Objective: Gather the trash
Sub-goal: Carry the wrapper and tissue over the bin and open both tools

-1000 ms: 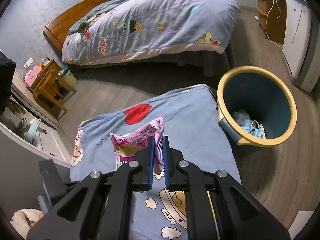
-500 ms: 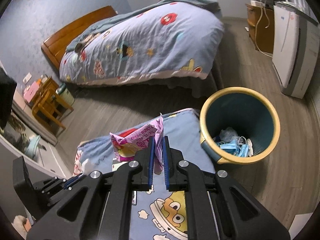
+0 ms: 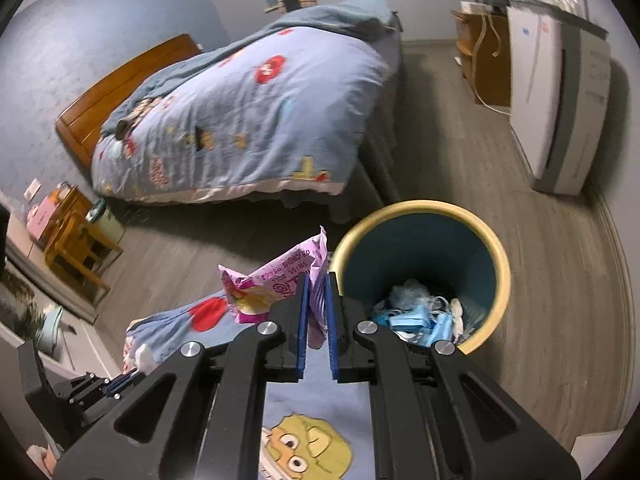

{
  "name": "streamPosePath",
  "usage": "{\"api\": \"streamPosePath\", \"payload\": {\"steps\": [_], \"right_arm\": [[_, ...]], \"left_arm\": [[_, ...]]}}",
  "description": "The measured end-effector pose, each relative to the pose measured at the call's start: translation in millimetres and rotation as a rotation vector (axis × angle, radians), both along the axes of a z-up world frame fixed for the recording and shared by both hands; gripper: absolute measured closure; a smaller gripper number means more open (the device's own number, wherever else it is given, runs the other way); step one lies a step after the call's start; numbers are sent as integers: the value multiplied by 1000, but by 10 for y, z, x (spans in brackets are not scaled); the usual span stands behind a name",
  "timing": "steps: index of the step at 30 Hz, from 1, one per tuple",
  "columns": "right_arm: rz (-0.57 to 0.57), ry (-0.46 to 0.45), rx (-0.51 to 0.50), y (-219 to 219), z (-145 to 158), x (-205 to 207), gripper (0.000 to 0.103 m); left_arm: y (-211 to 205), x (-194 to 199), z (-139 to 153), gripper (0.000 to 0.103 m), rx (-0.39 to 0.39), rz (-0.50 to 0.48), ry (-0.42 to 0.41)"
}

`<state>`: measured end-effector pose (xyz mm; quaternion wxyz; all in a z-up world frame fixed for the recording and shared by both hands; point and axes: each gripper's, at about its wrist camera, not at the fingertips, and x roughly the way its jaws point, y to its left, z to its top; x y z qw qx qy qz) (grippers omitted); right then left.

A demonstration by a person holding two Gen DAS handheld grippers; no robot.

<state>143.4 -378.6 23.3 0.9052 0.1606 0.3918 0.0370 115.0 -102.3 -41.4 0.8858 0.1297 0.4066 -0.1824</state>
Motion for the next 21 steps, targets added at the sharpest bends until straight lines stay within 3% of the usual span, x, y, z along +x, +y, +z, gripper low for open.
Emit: {"api": "streamPosePath", "payload": {"steps": [11, 21], "right_arm": [[-123, 57, -11, -644, -266, 200, 95], [-255, 142, 13, -1157, -660, 260, 95]], "left_arm": [[-600, 264, 0, 98, -18, -90, -1], [-1179, 523, -78, 98, -100, -156, 55]]}}
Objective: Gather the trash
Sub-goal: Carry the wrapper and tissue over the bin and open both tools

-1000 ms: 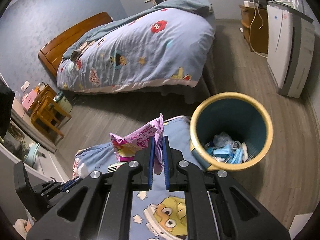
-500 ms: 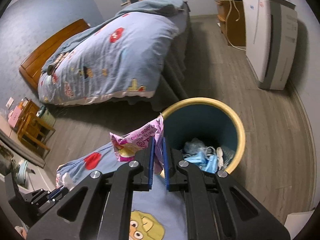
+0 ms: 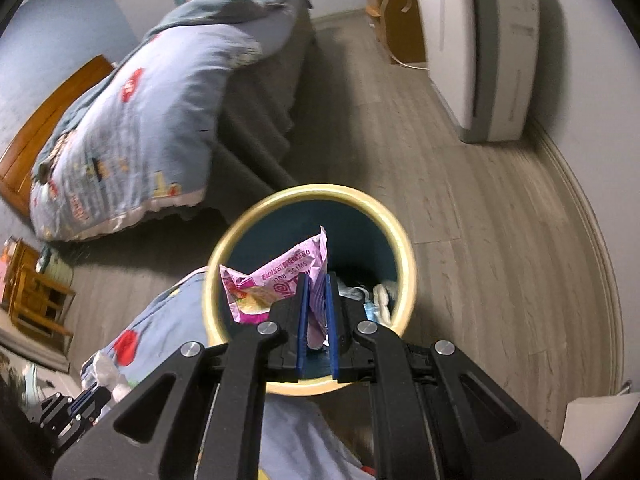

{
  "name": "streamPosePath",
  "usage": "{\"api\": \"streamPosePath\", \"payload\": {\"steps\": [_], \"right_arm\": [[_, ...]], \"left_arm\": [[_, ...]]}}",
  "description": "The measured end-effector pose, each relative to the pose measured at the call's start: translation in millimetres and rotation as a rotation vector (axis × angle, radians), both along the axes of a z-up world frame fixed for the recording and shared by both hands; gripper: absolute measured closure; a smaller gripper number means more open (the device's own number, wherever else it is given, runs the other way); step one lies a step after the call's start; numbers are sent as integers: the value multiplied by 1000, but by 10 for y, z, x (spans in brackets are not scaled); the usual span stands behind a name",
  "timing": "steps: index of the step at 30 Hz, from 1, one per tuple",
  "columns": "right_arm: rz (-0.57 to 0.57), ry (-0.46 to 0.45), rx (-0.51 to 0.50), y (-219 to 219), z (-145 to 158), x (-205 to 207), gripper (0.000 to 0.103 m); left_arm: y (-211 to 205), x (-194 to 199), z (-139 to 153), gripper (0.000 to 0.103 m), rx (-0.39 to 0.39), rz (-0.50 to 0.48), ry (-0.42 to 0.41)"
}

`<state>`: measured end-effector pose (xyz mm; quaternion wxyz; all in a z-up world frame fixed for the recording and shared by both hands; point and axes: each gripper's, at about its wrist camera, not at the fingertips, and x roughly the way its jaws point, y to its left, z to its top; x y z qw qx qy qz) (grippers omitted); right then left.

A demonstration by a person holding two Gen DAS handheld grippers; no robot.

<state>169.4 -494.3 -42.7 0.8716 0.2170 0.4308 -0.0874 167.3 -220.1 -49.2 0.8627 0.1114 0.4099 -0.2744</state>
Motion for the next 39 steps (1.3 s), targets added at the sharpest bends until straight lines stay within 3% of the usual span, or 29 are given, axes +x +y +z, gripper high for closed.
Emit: {"api": "streamPosePath", "payload": {"steps": [4, 11, 16, 24, 32, 35, 39], "right_arm": [[-58, 37, 8, -125, -166, -13, 95], [-63, 64, -37, -81, -277, 53, 95], [-86, 89, -5, -108, -423, 73, 95], [-94, 113, 18, -115, -549, 125, 95], [-75, 101, 37, -86, -547, 160, 91], [-69, 97, 35, -70, -538, 167, 78], [-58, 91, 39, -37, -518, 178, 71]], "left_arm": [[-257, 131, -37, 98, 20, -29, -15], [-635, 470, -25, 98, 15, -44, -41], [-763, 729, -51, 98, -41, 17, -24], [-924, 899, -306, 98, -8, 37, -2], [-880, 932, -355, 64, -40, 44, 11], [-858, 876, -350, 59, -43, 36, 3], [-792, 777, -320, 54, -29, 30, -10]]}}
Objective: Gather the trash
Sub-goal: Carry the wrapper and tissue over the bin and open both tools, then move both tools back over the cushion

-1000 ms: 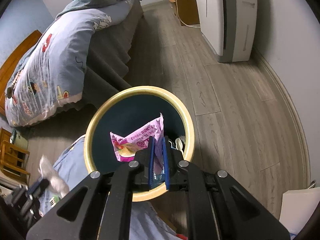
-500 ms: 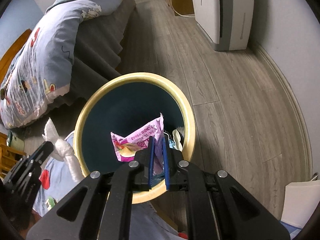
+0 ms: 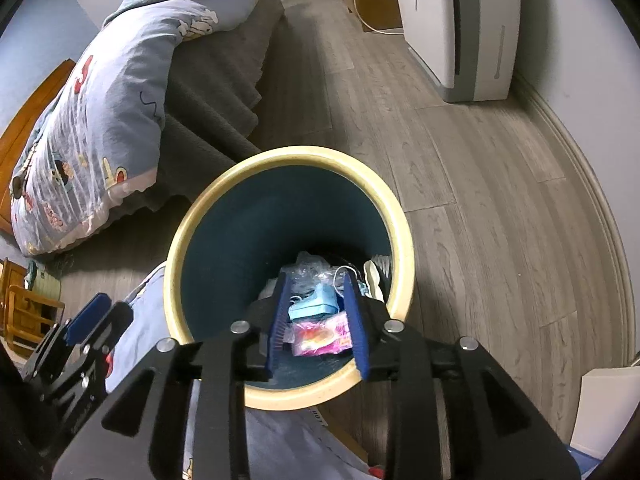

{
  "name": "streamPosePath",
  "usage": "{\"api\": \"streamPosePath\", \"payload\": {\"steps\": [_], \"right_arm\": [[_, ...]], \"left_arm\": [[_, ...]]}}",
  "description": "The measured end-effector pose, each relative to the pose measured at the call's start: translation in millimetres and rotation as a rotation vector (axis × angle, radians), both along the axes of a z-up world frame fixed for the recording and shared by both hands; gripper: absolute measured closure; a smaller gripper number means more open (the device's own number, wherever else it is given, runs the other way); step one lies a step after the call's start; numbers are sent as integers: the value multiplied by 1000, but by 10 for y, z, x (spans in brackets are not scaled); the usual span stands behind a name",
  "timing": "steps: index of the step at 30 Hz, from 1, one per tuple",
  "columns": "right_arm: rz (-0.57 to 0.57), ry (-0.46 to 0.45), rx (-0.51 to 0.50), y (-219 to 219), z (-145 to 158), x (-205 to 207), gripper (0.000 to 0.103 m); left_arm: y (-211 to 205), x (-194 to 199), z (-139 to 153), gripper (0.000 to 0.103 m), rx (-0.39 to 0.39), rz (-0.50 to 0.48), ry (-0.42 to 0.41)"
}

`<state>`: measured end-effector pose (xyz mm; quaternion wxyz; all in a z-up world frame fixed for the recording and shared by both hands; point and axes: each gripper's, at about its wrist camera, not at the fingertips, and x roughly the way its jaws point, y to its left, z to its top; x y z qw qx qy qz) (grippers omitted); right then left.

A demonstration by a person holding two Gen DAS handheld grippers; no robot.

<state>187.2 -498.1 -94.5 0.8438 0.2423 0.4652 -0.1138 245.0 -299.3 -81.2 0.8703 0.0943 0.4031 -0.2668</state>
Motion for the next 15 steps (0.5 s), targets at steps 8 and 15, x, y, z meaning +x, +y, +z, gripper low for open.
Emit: {"api": "streamPosePath", "payload": {"steps": [8, 15], "right_arm": [[18, -49, -15, 118, 171, 23, 27], [76, -112, -77, 394, 448, -2, 6]], "left_arm": [[401, -239, 240, 11, 11, 41, -36], [1090, -537, 469, 7, 5, 140, -33]]}}
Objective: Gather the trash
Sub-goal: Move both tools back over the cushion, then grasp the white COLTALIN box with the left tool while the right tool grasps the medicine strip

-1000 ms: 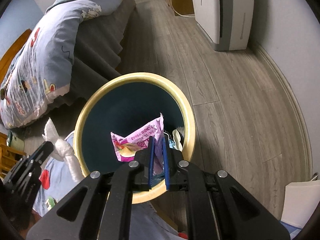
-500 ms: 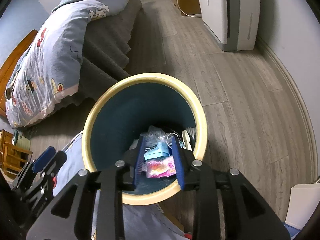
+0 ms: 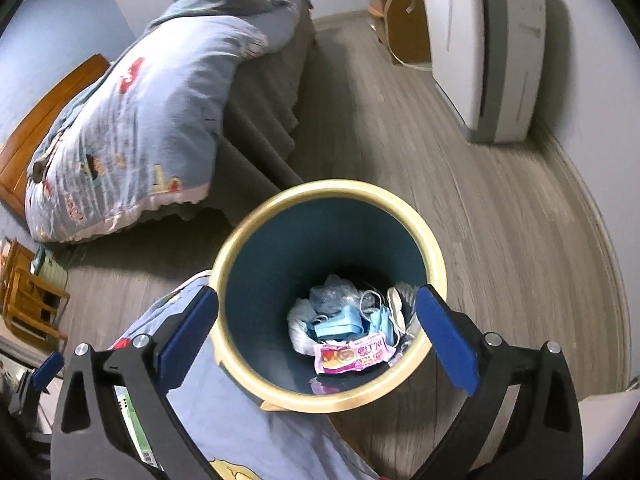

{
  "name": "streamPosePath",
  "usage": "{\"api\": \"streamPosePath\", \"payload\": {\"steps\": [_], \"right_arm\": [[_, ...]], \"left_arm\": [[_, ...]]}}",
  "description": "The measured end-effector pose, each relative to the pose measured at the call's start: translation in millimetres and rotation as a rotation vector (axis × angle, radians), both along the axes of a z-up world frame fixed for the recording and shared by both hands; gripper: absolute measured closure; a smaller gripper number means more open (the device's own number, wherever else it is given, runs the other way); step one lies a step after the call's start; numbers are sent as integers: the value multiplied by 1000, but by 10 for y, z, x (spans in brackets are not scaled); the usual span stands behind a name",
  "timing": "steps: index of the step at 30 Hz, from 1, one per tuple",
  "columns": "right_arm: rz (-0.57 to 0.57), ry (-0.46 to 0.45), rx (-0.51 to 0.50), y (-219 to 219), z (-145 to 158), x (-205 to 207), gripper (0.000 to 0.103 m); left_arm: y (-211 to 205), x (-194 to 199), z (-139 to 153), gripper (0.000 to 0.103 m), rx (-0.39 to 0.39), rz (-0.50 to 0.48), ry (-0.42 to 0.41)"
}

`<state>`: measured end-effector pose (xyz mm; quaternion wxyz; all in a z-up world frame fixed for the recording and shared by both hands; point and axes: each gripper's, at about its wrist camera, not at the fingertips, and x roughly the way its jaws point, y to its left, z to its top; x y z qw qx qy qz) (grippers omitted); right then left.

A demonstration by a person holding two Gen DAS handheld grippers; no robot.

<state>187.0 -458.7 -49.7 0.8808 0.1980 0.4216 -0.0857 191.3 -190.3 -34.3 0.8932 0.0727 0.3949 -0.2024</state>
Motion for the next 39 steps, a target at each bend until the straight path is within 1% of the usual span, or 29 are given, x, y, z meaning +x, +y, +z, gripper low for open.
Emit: {"api": "streamPosePath", "payload": {"steps": [4, 6, 10, 12, 15, 18, 21, 24, 25, 28, 32, 34, 36, 38, 39], "right_arm": [[35, -17, -45, 202, 131, -20, 6], [58, -20, -49, 346, 183, -32, 6], [134, -34, -82, 713, 299, -62, 6], [176, -40, -93, 910, 349, -87, 6], [236, -44, -115, 1251, 411, -163, 6], [272, -42, -100, 1505, 425, -235, 6], [318, -27, -85, 1843, 384, -300, 6], [358, -11, -122, 2139, 317, -318, 6], [375, 2, -150, 2262, 271, -317, 6], [375, 26, -167, 2395, 170, -309, 6], [349, 77, -141, 2431, -46, -320, 6], [337, 112, -150, 2442, -182, -319, 6], [315, 149, -149, 2394, -294, -305, 6], [290, 159, -132, 2325, -342, -271, 6], [270, 159, -115, 2265, -353, -252, 6]], "left_arm": [[409, -207, 116, 7, 36, 51, -18], [619, -321, 182, 7, 58, 73, -33], [1041, -531, 271, 6, 60, 130, -46], [1276, -650, 252, 6, 58, 169, -50], [1522, -772, 170, 6, 61, 210, -44], [1713, -848, 96, 6, 88, 227, -45], [1892, -883, 65, 6, 70, 244, -44], [2013, -886, 44, 6, 76, 255, -42], [2044, -893, 48, 6, 78, 254, -48], [2120, -880, 42, 6, 70, 253, -64], [2138, -790, -120, 6, 84, 241, -27], [2116, -719, -228, 6, 101, 237, -4], [2084, -666, -299, 6, 101, 237, 10], [2024, -629, -403, 6, 92, 236, 32], [1975, -607, -493, 6, 86, 233, 56]]}}
